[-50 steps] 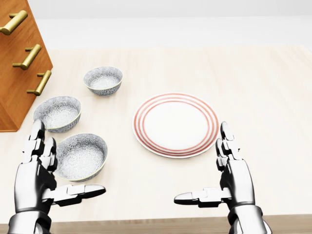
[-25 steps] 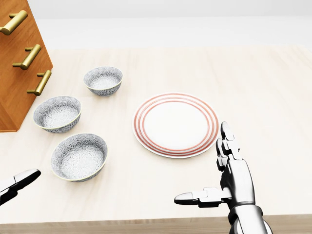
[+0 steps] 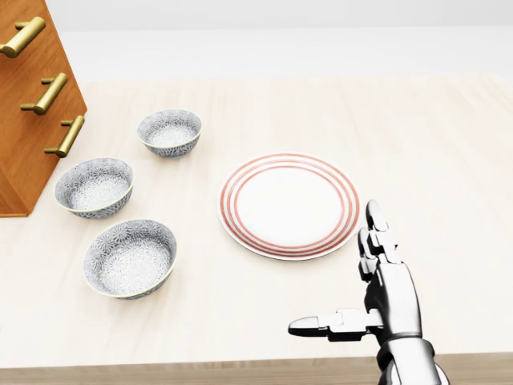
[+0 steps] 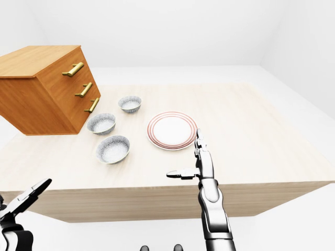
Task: Put the bowl at the front on the plate.
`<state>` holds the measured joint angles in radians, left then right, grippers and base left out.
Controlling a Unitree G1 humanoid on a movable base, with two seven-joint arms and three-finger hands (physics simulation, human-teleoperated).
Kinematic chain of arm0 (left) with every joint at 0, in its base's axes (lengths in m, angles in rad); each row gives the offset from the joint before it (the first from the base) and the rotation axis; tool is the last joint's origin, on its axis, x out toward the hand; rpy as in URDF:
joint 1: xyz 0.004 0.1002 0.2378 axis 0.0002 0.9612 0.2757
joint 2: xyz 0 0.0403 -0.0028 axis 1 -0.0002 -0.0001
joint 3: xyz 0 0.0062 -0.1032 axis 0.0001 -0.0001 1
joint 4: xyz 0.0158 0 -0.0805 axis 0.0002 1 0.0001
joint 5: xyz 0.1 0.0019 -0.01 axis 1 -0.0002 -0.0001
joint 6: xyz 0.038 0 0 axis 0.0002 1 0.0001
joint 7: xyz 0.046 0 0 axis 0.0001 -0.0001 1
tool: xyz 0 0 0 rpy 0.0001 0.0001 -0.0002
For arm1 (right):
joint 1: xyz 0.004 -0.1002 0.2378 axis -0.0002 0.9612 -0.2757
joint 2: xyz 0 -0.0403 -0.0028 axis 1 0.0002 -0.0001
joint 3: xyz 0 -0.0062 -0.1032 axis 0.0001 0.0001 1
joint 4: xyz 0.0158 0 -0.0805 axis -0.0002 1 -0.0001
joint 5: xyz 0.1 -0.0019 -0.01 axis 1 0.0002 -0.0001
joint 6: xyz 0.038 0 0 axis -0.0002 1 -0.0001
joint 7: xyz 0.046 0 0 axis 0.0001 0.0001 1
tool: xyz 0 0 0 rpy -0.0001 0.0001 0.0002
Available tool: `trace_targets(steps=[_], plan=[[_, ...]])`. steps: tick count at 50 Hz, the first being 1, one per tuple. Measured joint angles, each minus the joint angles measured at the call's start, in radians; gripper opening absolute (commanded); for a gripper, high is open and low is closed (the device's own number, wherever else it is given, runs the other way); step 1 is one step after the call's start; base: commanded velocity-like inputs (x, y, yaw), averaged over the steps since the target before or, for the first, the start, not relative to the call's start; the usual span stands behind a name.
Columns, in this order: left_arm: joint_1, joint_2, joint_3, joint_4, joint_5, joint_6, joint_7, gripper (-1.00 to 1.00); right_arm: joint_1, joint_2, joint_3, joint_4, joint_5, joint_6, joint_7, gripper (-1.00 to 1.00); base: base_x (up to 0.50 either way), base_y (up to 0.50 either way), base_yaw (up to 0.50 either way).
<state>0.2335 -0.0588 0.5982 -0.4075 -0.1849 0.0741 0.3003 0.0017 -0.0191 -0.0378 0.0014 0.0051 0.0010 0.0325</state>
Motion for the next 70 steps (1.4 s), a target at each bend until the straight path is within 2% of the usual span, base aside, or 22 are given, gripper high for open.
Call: trace_targets(steps=[3, 11, 18, 28, 44, 64, 70], plan=[[0.008, 0.0, 0.031, 0.008, -0.006, 0.012, 0.007, 1.0, 0.0, 0.0, 0.0, -0.002, -0.001, 0.001, -0.002, 1.0, 0.0, 0.0, 0.0], [0.026, -0.001, 0.125, 0.042, -0.021, 0.013, 0.001, 1.0, -0.002, 0.0, -0.003, 0.001, -0.004, 0.001, -0.011, 1.0, 0.0, 0.0, 0.0], [0.024, 0.014, 0.163, 0.098, -0.038, 0.013, 0.009, 1.0, -0.003, -0.001, -0.006, 0.001, -0.004, 0.012, -0.02, 1.0, 0.0, 0.0, 0.0], [0.029, 0.017, 0.182, 0.105, -0.05, 0.013, 0.01, 1.0, -0.009, -0.002, -0.011, 0.01, -0.005, 0.03, -0.034, 1.0, 0.0, 0.0, 0.0], [0.029, 0.017, 0.193, 0.105, -0.054, 0.013, 0.008, 1.0, -0.012, -0.004, -0.014, 0.016, -0.004, 0.038, -0.04, 1.0, 0.0, 0.0, 0.0], [0.02, 0.025, 0.192, 0.099, -0.06, 0.013, 0.029, 1.0, -0.002, -0.005, -0.015, -0.008, -0.004, 0.028, -0.032, 1.0, 0.0, 0.0, 0.0], [0.032, 0.017, 0.196, 0.087, -0.054, 0.013, 0.026, 1.0, 0.006, -0.005, -0.013, -0.014, -0.009, 0.023, -0.029, 1.0, 0.45, 0.0, 0.0]])
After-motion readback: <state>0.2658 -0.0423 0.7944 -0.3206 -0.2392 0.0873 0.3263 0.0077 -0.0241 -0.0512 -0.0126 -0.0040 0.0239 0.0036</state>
